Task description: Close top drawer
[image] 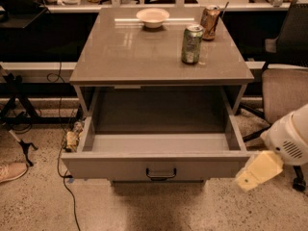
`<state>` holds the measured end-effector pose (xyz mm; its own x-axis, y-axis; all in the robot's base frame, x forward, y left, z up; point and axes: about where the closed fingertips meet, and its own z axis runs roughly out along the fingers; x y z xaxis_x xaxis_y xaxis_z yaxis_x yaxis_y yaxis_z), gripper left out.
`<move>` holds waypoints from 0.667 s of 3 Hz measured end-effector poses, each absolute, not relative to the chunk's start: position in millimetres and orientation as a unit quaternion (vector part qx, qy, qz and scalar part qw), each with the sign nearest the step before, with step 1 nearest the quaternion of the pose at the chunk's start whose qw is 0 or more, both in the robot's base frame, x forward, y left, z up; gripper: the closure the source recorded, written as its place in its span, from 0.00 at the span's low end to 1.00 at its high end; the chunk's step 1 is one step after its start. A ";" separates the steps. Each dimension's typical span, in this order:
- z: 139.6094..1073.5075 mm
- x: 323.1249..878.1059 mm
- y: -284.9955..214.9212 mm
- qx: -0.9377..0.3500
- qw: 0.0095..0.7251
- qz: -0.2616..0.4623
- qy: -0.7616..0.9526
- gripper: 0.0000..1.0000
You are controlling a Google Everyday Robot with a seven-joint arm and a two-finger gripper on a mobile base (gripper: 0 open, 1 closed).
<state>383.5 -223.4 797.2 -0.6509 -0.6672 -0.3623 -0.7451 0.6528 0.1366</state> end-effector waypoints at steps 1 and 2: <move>740.0 380.0 -222.5 -0.346 0.132 0.165 0.914 0.00; 698.6 380.3 -224.0 -0.317 0.124 0.174 0.924 0.17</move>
Offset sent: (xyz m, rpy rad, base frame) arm -0.0017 -0.0043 -0.1500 0.0819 0.1286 -0.2148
